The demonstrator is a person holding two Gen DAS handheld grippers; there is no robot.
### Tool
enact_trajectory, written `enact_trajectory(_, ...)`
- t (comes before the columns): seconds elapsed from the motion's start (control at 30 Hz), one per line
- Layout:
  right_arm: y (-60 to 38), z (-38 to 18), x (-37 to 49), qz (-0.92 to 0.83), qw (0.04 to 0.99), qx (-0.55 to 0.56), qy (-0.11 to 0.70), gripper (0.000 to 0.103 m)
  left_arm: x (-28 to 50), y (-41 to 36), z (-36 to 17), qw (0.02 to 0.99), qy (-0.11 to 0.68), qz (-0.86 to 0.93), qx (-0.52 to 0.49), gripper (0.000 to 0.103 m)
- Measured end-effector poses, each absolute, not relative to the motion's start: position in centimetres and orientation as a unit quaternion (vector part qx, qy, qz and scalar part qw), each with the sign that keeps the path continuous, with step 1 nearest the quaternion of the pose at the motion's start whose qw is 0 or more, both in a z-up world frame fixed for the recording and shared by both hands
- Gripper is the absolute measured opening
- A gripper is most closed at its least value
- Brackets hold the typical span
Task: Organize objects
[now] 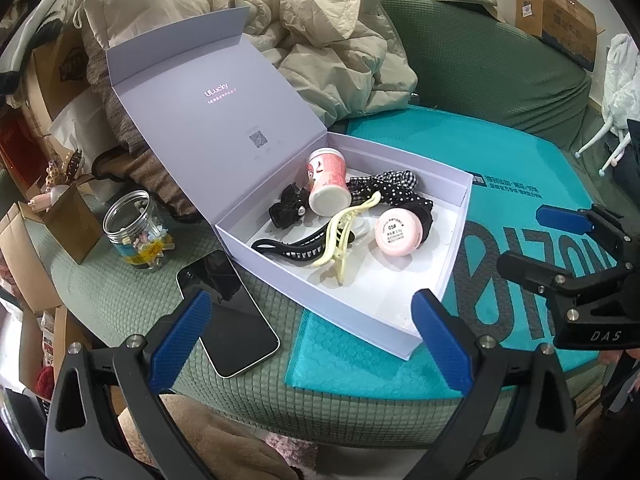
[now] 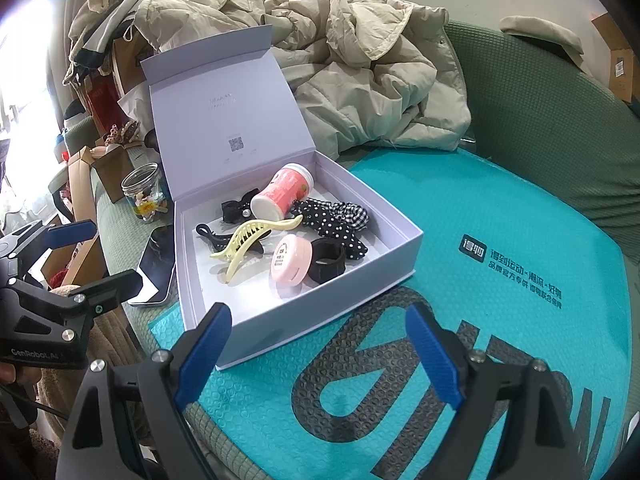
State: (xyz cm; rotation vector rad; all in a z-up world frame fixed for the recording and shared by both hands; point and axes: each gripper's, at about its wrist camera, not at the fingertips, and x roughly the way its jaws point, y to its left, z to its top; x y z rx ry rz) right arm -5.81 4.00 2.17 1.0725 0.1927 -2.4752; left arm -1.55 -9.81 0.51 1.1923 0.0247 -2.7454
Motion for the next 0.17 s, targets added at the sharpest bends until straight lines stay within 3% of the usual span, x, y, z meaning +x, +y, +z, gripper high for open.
enact_trajectory(0.17, 4.11, 2.14, -5.85, -0.894, 0.216, 0.387, 0.068, 0.090, -1.68, -9.72, 0.59, 0.067, 0.009, -0.915, 0.398, 0.100)
